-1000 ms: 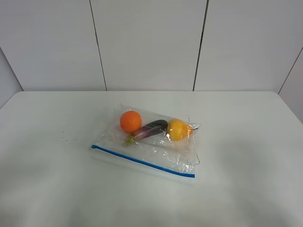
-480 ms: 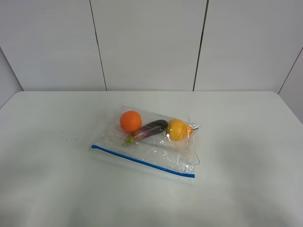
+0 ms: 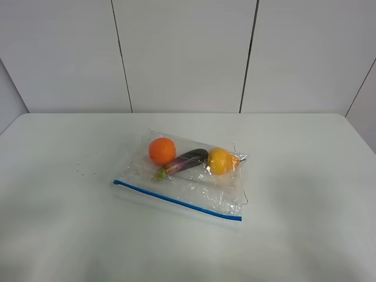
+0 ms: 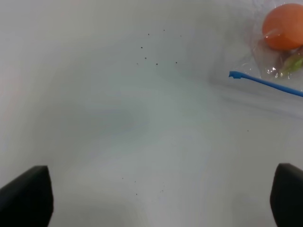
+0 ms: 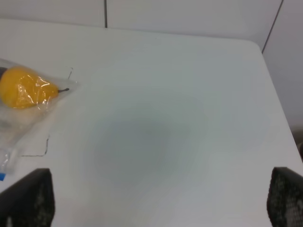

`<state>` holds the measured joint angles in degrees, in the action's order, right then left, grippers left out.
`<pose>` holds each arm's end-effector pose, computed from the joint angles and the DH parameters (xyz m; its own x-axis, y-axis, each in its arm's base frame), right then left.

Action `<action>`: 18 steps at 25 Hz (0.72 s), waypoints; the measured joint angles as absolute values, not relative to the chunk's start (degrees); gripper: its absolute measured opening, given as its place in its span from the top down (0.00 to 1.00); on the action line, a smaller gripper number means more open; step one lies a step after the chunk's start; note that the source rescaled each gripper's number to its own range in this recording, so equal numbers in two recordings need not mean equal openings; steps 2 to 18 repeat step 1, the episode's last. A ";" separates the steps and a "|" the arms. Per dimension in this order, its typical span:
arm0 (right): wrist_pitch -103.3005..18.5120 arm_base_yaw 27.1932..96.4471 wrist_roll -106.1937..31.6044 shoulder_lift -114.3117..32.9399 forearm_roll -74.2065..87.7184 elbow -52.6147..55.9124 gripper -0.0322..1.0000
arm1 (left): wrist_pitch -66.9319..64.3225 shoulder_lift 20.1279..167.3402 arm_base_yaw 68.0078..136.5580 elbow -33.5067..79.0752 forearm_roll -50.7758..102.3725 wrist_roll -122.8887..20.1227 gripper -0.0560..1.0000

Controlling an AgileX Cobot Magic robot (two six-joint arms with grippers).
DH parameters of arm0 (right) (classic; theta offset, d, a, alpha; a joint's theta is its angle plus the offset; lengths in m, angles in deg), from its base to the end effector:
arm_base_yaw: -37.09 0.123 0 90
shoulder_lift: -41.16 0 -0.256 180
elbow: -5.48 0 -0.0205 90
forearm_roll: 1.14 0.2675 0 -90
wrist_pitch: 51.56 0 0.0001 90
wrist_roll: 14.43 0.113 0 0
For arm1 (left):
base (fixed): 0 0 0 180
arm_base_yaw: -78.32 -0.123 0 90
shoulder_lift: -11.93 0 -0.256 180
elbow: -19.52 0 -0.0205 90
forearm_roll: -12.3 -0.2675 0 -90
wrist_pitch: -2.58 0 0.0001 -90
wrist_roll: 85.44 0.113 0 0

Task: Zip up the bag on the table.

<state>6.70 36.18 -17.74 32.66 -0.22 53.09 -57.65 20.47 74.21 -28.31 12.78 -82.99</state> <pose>0.0603 0.0006 0.2803 -0.4122 -0.0428 -0.9101 -0.0169 0.9991 -0.0393 0.0591 0.0034 0.2756 -0.4488 0.0064 -0.8936 -0.0479 0.9984 0.0313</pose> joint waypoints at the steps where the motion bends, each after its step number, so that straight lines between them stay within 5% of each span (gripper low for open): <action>1: 6.70 36.18 -17.74 32.66 -0.22 53.09 0.00 | -57.65 20.47 74.21 -28.31 12.78 -82.99 0.00; 18: 6.70 36.18 -17.74 32.66 -0.22 53.09 0.00 | -57.65 20.47 74.21 -28.31 12.78 -82.99 0.00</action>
